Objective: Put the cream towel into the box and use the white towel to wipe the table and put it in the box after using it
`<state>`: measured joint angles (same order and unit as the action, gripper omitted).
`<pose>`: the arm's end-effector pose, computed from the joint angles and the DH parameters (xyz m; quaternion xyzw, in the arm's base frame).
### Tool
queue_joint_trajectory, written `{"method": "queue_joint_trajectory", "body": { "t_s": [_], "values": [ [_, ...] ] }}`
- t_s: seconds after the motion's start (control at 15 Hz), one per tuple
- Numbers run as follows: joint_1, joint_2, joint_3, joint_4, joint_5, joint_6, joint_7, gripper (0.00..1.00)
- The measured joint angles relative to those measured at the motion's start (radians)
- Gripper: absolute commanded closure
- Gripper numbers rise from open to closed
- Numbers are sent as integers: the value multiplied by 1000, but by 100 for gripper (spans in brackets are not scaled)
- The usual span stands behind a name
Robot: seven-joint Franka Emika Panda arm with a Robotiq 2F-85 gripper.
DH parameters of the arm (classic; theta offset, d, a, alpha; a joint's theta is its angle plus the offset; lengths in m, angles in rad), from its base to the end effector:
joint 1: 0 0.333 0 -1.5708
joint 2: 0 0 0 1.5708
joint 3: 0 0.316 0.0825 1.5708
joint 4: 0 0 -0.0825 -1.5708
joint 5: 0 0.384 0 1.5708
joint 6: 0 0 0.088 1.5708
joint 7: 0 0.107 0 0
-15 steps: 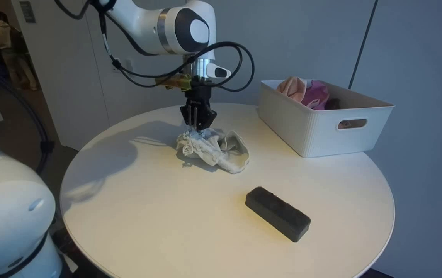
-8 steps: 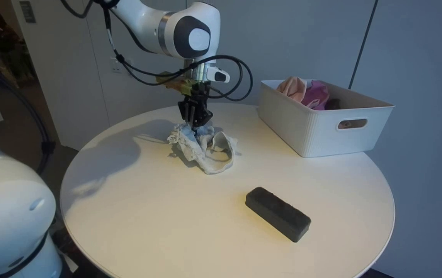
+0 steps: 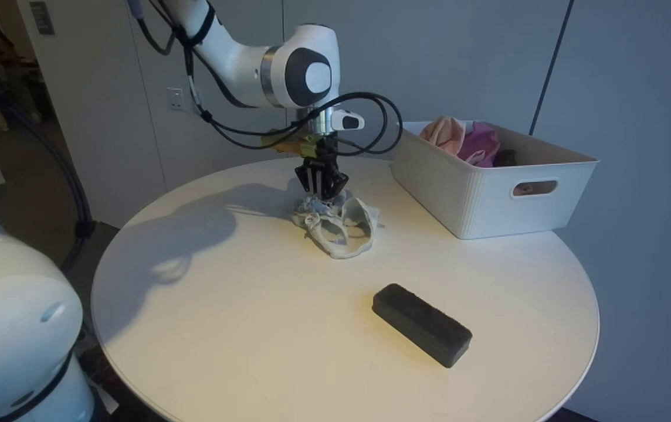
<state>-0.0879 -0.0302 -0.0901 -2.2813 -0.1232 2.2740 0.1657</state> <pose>0.5052 -0.0940 0.3691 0.9901 -0.1320 0.0111 0.0461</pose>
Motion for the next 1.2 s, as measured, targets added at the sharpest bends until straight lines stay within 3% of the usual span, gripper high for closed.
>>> {"method": "queue_joint_trajectory", "body": {
  "t_s": [0.33, 0.67, 1.2],
  "values": [
    [3, 76, 2, 46, -145, 148, 76, 95],
    [2, 89, 0, 71, -48, 129, 80, 95],
    [6, -143, 18, -144, -3, 25, 108, 95]
  ]
}}
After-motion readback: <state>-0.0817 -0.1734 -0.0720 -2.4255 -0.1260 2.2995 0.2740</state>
